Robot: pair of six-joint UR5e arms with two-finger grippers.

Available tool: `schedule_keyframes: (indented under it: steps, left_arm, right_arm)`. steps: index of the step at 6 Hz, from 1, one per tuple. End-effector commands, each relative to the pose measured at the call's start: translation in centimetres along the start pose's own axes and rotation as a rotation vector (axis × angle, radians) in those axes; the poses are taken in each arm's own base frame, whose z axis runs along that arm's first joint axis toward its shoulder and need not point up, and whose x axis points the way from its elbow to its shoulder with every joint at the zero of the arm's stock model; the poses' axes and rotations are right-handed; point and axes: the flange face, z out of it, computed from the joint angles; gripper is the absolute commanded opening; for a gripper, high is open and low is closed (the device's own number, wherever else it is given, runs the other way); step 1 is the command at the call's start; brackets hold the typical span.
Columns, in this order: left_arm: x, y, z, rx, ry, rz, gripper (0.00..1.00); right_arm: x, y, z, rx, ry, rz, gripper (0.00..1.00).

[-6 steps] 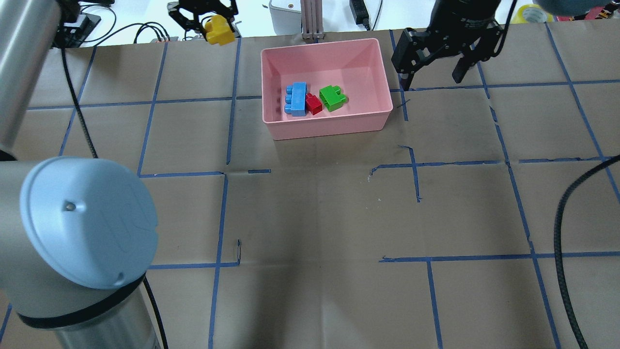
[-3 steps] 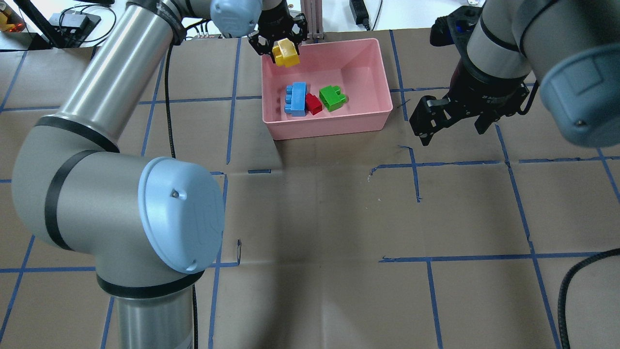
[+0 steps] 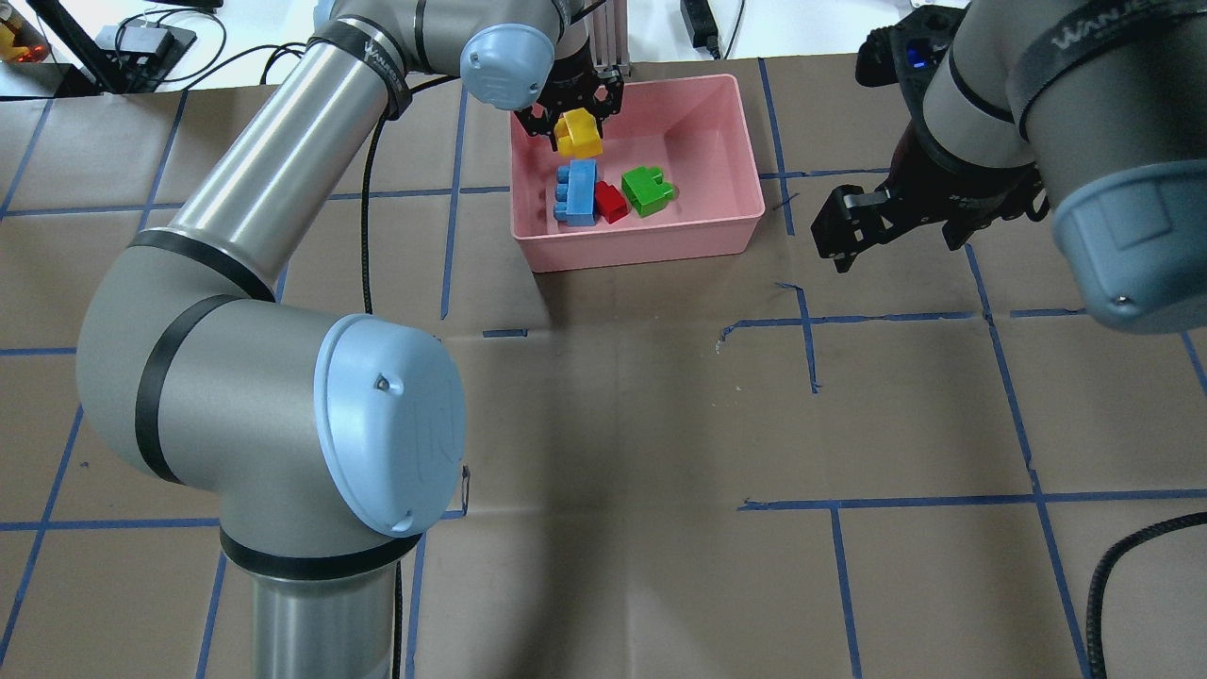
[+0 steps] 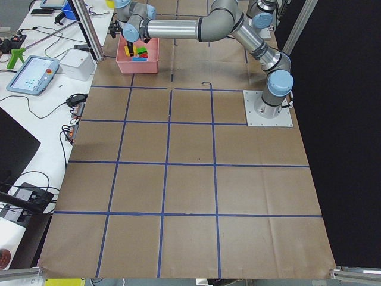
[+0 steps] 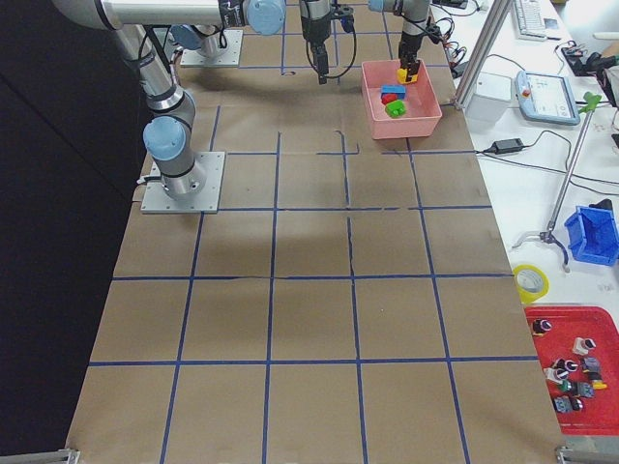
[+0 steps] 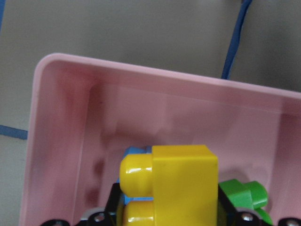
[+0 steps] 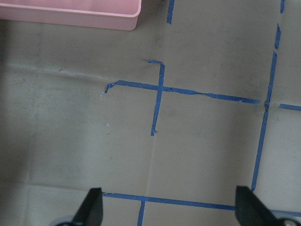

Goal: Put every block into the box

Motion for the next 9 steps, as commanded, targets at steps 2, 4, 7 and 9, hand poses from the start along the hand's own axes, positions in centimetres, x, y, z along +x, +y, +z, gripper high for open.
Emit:
schedule_keyframes:
  steps: [2, 4, 7, 9]
  left_arm:
    - [-1.9, 0.4, -6.2, 0.041, 0.007, -0.006, 0.99]
    - [-11.0, -0.3, -17.5, 0.029, -0.009, 0.034, 1.0]
    - [-23.6, 4.7, -26.2, -0.078, -0.04, 0.17, 1.0]
    - [-24.5, 14.0, -26.8, -0.12, -0.031, 0.172, 1.0]
  right_arm:
    - [-0.1, 0.0, -0.4, 0.018, -0.013, 0.016, 1.0]
    - [-0.2, -0.2, 0.0, 0.013, -0.017, 0.005, 1.0]
    - [-0.3, -0.2, -0.2, 0.019, -0.015, 0.007, 1.0]
    - [-0.3, -0.3, 0.1, 0.014, -0.016, 0.002, 1.0]
